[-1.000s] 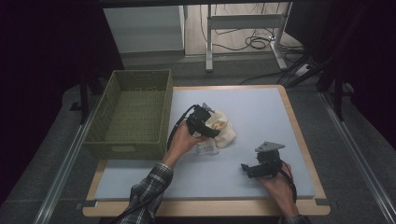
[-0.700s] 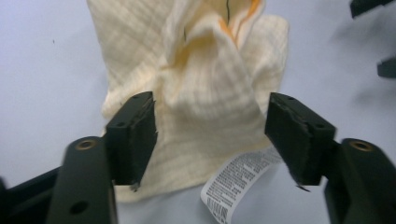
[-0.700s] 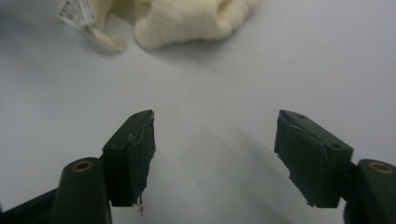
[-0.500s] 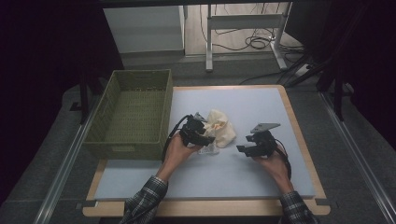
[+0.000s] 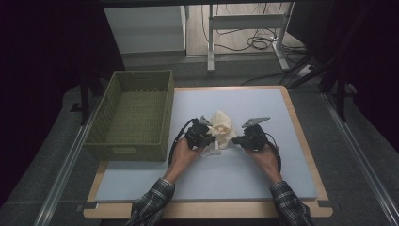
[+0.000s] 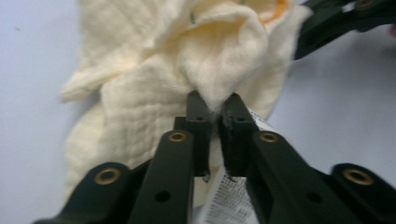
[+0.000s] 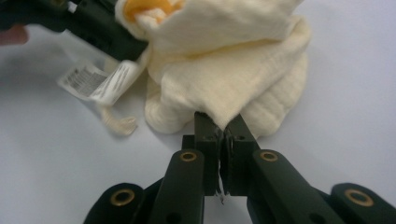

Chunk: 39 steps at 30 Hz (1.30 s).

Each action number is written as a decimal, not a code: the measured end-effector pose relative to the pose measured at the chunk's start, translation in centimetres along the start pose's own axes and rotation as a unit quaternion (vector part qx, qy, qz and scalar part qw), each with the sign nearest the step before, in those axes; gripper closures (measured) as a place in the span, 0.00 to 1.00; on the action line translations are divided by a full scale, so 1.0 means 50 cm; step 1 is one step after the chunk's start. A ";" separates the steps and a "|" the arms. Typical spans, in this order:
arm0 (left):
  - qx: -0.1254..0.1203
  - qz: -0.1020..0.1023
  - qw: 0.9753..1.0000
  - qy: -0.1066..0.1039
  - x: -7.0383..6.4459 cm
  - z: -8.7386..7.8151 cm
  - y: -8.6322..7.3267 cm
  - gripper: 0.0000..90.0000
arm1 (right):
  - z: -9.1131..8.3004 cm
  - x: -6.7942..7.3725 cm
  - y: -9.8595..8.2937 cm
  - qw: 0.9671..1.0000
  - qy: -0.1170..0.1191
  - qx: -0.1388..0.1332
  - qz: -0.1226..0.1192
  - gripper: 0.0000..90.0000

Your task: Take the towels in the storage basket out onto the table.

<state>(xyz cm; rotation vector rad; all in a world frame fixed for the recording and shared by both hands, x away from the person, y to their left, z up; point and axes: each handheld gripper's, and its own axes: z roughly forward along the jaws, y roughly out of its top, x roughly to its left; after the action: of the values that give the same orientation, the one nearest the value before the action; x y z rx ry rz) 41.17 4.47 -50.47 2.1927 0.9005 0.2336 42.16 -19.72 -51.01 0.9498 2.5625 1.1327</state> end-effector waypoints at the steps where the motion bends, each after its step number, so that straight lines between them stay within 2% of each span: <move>1: -0.005 -0.005 1.000 0.002 0.002 -0.005 0.000 0.95 | -0.010 0.001 0.000 1.000 -0.004 -0.002 -0.001 0.96; 5: -0.030 -0.020 0.999 -0.015 0.008 -0.032 0.001 0.94 | -0.066 0.001 -0.002 1.000 -0.005 -0.006 -0.005 0.96; 8: -0.028 -0.001 1.000 0.013 -0.003 -0.048 0.006 0.94 | -0.109 0.001 -0.008 1.000 -0.018 -0.003 -0.008 0.96; 13: -0.023 -0.010 0.999 0.024 0.003 -0.059 0.001 0.96 | -0.178 -0.020 -0.030 0.999 -0.046 0.004 0.007 0.96; 15: -0.021 -0.018 0.999 0.027 0.008 -0.057 -0.002 0.96 | -0.200 -0.037 -0.043 0.998 -0.058 0.010 0.023 0.96; 17: -0.008 -0.028 0.999 0.031 0.013 -0.047 -0.007 0.94 | -0.210 -0.061 -0.061 0.997 -0.065 0.014 0.040 0.95; 20: 0.015 -0.031 0.998 0.044 0.017 -0.025 -0.017 0.80 | -0.203 -0.090 -0.093 0.995 -0.076 0.031 0.065 0.80; 21: 0.014 -0.033 0.998 0.048 0.017 -0.023 -0.021 0.75 | -0.202 -0.095 -0.102 0.994 -0.080 0.037 0.070 0.78; 23: 0.013 -0.038 0.998 0.052 0.019 -0.027 -0.026 0.64 | -0.210 -0.099 -0.118 0.993 -0.081 0.032 0.078 0.74; 24: 0.011 -0.039 0.998 0.052 0.019 -0.030 -0.028 0.62 | -0.218 -0.098 -0.123 0.994 -0.075 0.027 0.078 0.74; 27: 0.007 -0.038 0.998 0.051 0.014 -0.042 -0.033 0.60 | -0.241 -0.084 -0.132 0.994 -0.072 0.022 0.075 0.73; 31: 0.002 -0.034 0.998 0.054 0.001 -0.054 -0.041 0.56 | -0.250 -0.044 -0.137 0.997 -0.045 0.017 0.059 0.74; 35: -0.011 -0.033 0.998 0.058 -0.007 -0.065 -0.051 0.48 | -0.231 -0.001 -0.134 0.999 -0.008 0.020 0.042 0.78; 39: -0.027 -0.037 0.998 0.041 -0.012 -0.070 -0.058 0.41 | -0.191 0.032 -0.125 0.999 0.023 0.021 0.025 0.79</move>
<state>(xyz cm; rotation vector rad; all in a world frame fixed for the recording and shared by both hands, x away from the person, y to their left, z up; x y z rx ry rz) 37.73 7.45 -49.96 2.1073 1.0079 0.3108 34.10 -27.61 -48.74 1.0138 2.6233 1.1309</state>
